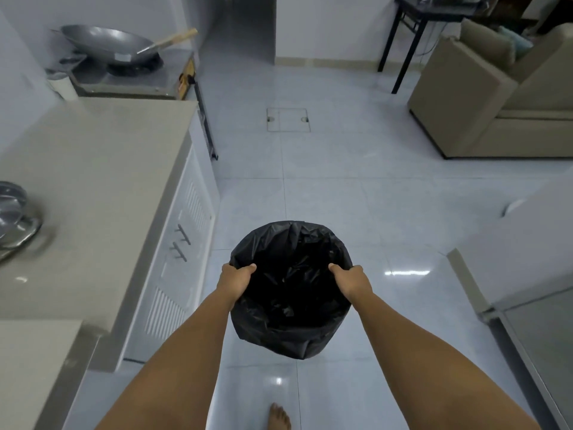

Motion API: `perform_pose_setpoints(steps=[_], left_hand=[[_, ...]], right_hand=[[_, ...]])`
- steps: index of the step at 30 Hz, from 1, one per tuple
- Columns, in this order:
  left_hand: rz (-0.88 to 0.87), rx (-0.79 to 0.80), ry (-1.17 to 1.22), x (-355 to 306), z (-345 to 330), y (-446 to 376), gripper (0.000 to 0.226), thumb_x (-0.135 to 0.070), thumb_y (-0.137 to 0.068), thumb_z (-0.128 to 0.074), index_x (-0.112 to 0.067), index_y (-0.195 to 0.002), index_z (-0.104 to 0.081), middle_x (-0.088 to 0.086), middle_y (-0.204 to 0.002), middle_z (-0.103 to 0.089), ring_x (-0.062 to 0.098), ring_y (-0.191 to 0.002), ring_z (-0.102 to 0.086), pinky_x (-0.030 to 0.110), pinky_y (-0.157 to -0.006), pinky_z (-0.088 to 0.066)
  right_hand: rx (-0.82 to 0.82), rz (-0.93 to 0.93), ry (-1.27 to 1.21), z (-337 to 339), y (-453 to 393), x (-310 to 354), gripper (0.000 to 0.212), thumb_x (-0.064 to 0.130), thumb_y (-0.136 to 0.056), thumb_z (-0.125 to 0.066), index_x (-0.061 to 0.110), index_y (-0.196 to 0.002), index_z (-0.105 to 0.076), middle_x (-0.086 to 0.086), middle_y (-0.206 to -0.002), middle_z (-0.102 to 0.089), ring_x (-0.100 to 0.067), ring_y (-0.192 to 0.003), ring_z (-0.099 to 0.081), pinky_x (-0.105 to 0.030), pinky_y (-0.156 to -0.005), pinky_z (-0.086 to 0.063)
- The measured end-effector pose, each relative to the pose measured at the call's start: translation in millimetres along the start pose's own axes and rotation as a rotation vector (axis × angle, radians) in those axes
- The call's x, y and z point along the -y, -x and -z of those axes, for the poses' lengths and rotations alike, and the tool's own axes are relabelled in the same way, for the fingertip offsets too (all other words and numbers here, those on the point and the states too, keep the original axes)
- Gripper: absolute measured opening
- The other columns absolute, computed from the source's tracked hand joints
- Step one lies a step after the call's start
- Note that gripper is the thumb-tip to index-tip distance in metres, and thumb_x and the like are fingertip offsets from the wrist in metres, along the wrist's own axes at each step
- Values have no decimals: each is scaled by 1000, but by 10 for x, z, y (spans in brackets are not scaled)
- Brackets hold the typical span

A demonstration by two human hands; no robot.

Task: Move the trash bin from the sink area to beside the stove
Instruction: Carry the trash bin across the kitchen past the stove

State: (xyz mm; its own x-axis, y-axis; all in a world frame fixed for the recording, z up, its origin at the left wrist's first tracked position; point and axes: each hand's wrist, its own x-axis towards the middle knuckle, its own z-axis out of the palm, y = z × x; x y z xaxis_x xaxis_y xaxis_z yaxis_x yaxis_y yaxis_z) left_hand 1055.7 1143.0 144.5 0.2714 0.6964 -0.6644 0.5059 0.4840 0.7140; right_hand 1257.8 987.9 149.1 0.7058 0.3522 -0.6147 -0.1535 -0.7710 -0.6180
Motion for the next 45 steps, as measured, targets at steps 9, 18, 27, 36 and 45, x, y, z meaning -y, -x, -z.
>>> perform_pose_setpoints(steps=[9,18,27,36,45], left_hand=[[9,20,6,-1225,-278,-1403,84,-41,-88,-66,-3,-153,-28,19,-150,-47,40,-133,-50,48,-111,-41],[14,56,1,-2582,-425,-2879,83,-42,-83,-69,-2,-148,-36,19,-142,-55,39,-124,-58,47,-107,-46],[3,25,-15,-3787,-694,-4112,83,-40,-87,-67,-2,-151,-30,21,-148,-49,40,-131,-52,50,-111,-41],[58,-23,31,-4986,-1069,-5228,85,-40,-87,-66,0,-153,-30,21,-150,-47,40,-132,-51,49,-112,-40],[35,-40,88,-6107,-1294,-6296,85,-40,-87,-67,-1,-153,-29,20,-151,-47,39,-133,-50,49,-113,-40]], right_hand=[[-18,12,-2,61,-1404,1197,81,50,-91,-57,0,-148,-29,-21,-148,-45,-41,-131,-48,-46,-105,-42],[-28,-16,-26,66,-2816,2523,80,50,-87,-60,0,-145,-35,-21,-143,-50,-41,-126,-52,-47,-104,-45],[-19,12,-14,135,-4151,3700,80,49,-89,-59,0,-146,-32,-22,-142,-49,-41,-126,-51,-47,-102,-45],[36,-10,35,357,-5497,4845,81,48,-88,-61,-1,-146,-33,-22,-142,-51,-41,-126,-52,-49,-105,-45],[61,49,56,494,-6699,6063,80,47,-87,-62,-1,-146,-35,-23,-141,-52,-41,-125,-53,-48,-103,-46]])
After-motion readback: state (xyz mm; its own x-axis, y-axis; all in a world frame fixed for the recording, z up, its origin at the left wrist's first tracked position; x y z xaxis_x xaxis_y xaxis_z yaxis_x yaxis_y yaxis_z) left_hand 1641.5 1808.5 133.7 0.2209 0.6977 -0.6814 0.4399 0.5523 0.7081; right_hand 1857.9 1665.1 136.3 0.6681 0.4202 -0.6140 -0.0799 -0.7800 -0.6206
